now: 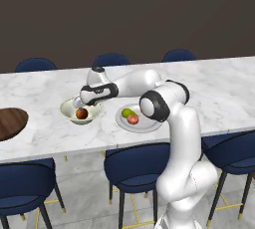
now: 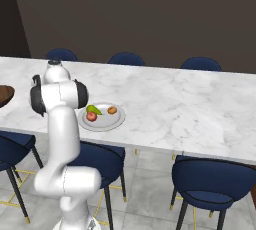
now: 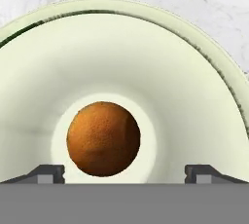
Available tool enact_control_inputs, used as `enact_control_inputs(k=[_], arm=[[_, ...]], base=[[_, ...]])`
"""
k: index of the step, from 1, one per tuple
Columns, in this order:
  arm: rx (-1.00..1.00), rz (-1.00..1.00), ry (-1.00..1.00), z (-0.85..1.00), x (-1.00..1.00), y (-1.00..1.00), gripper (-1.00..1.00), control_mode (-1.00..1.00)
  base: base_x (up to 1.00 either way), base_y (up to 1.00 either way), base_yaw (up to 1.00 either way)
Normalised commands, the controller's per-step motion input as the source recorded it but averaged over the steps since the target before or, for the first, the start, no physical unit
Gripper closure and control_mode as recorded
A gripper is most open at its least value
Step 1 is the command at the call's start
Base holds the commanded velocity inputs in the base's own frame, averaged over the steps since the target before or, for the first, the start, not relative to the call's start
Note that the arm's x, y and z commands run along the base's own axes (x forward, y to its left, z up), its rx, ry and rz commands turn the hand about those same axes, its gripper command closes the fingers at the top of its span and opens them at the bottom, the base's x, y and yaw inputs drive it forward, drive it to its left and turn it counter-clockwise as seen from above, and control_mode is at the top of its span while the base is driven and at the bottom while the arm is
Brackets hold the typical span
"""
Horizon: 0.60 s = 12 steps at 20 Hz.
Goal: Take the fruits from the plate on the dining counter and place two fruits in each bowl.
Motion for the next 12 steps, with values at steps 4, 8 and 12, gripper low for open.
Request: enact_control_inputs(k=[4,8,12], arm=[[0.0,-0.08,0.0,0.47,-0.17,-0.64,-1.0,-1.0],[0.0,-0.11,0.0,0.22,-0.65,-0.94,-1.0,-1.0],[0.0,-0.18,0.0,0.0,-0.91,-1.0,-1.0,-1.0]], base=[[0.0,0.0,0.0],[0.0,0.0,0.0],[0.0,0.0,0.0]])
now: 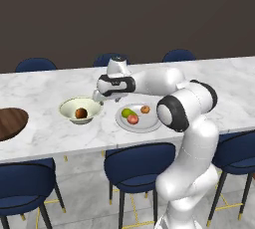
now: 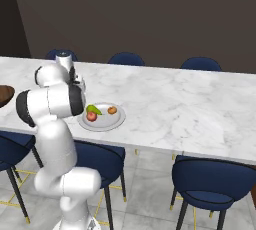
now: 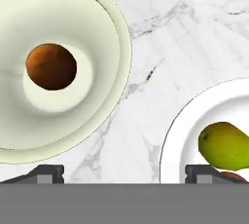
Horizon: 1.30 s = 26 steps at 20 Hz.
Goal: Take the fruits from the plate on the dining counter and place two fruits in each bowl.
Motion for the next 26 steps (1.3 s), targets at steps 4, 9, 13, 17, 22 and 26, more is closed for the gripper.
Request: enact_control_inputs(k=[4,9,13,17,22,26], arm=[[0.0,-0.23,0.0,-0.03,-0.47,-1.0,-1.0,-1.0],[0.0,-0.08,0.0,0.0,0.02,-0.85,-1.0,-1.0],[0.0,-0.02,0.0,-0.14,0.08,-0.61,-1.0,-1.0],[0.0,-0.05,0.0,-0.33,0.0,-0.16,-1.0,-1.0],[0.0,-0.01,0.01,-0.24,-0.02,0.0,-1.0,-1.0],[0.0,0.0,0.01,-0.27,0.0,0.0,-1.0,-1.0]], base=[[0.0,0.0,0.0],[0.0,0.0,0.0],[0.0,0.0,0.0],[0.0,0.0,0.0],[0.0,0.0,0.0],[0.0,0.0,0.0]])
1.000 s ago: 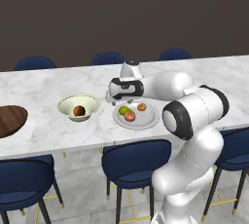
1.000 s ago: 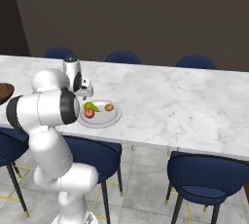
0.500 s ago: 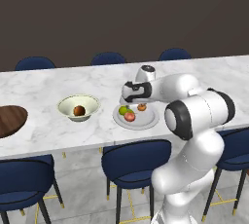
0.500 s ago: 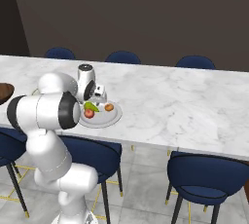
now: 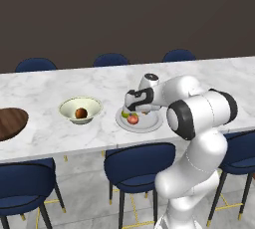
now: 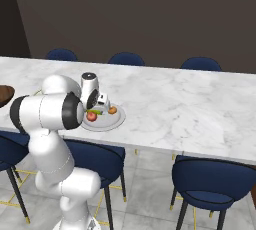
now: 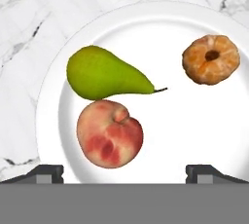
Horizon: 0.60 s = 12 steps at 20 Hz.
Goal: Take the fruits from the plate on the dining counter and place two fruits in each bowl.
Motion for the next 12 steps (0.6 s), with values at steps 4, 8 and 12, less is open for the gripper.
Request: enact_control_inputs(k=[4,8,12], arm=[[0.0,0.0,0.0,-0.08,0.1,0.0,-1.0,-1.0],[0.0,0.0,0.0,-0.16,0.09,0.0,-1.0,-1.0],[0.0,0.0,0.0,-0.2,0.03,0.09,-1.0,-1.0]], base=[[0.0,0.0,0.0],[0.0,0.0,0.0],[0.0,0.0,0.0]])
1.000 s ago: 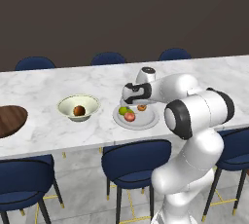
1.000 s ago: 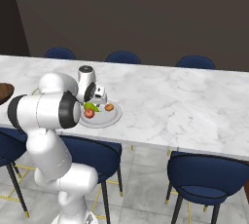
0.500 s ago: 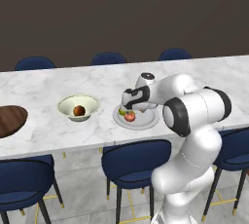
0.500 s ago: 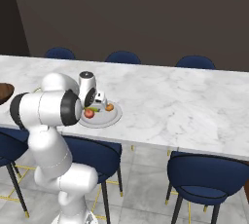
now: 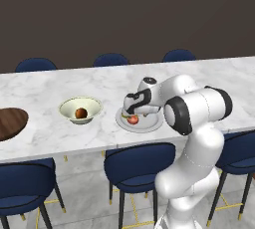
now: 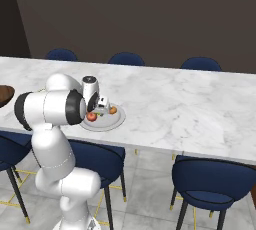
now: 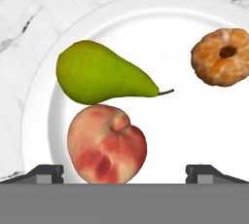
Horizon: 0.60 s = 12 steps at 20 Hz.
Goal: Take the fruits from the plate on the dining counter and place two fruits in each bowl.
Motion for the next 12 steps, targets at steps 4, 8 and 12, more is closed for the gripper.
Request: enact_control_inputs(k=[4,8,12], arm=[[0.0,0.0,0.0,-0.02,0.0,0.09,-1.0,-1.0],[0.0,0.0,0.0,0.0,0.0,0.06,-1.0,-1.0],[0.0,0.0,0.0,0.0,0.0,0.05,-1.0,-1.0]], base=[[0.0,0.0,0.0],[0.0,0.0,0.0],[0.0,0.0,0.0]])
